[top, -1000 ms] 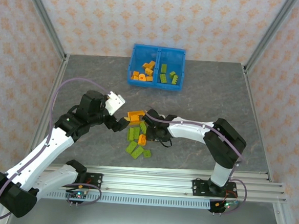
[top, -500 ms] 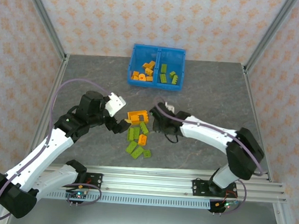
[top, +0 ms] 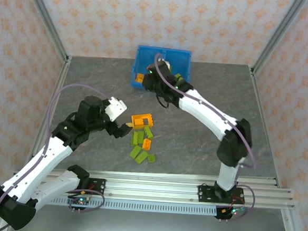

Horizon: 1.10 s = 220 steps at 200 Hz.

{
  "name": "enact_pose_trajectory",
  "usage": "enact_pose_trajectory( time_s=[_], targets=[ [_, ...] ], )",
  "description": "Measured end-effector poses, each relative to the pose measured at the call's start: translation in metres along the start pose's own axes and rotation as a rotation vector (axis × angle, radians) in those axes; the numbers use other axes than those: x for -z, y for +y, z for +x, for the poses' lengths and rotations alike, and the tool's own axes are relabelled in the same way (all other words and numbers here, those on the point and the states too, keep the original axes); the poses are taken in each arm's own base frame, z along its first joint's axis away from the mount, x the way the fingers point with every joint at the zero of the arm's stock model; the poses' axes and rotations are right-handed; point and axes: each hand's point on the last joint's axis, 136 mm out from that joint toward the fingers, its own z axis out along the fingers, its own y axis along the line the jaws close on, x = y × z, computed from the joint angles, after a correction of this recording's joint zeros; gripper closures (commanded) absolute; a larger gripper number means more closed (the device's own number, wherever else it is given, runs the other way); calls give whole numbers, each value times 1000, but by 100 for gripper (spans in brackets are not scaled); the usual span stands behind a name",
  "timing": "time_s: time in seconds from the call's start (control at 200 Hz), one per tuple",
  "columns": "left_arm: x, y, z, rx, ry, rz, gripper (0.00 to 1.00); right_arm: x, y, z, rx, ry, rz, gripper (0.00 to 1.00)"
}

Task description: Sort the legos into containers by color

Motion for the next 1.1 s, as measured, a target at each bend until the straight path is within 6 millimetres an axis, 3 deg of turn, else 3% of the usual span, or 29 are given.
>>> enact_pose_trajectory(
  time_s=[0.215, 0.32, 0.571, 0.741, 0.851, 1.016, 1.101],
  targets=[
    [0, 28, 9, 82, 50, -163, 0, -87, 1, -43, 18, -69, 62, 68],
    [0, 46, 16, 141, 85, -263, 0, -123, -5, -54, 41, -101, 85, 68],
    [8, 79, 14, 288, 71, -418, 0, -175, -32, -27, 116, -81, 151, 65],
    [12, 89, 15, 343, 58, -448, 0, -188, -34, -32, 124, -116, 137, 53],
    [13, 90, 15, 358, 52, -452, 0, -184, -33, -50, 116, -162, 119, 33],
    [12, 91, 16, 364, 55, -454, 0, -170, -30, -75, 118, -210, 102, 32],
    [8, 91, 17, 368, 63, -452, 0, -150, -24, -86, 125, -203, 94, 32]
  ],
)
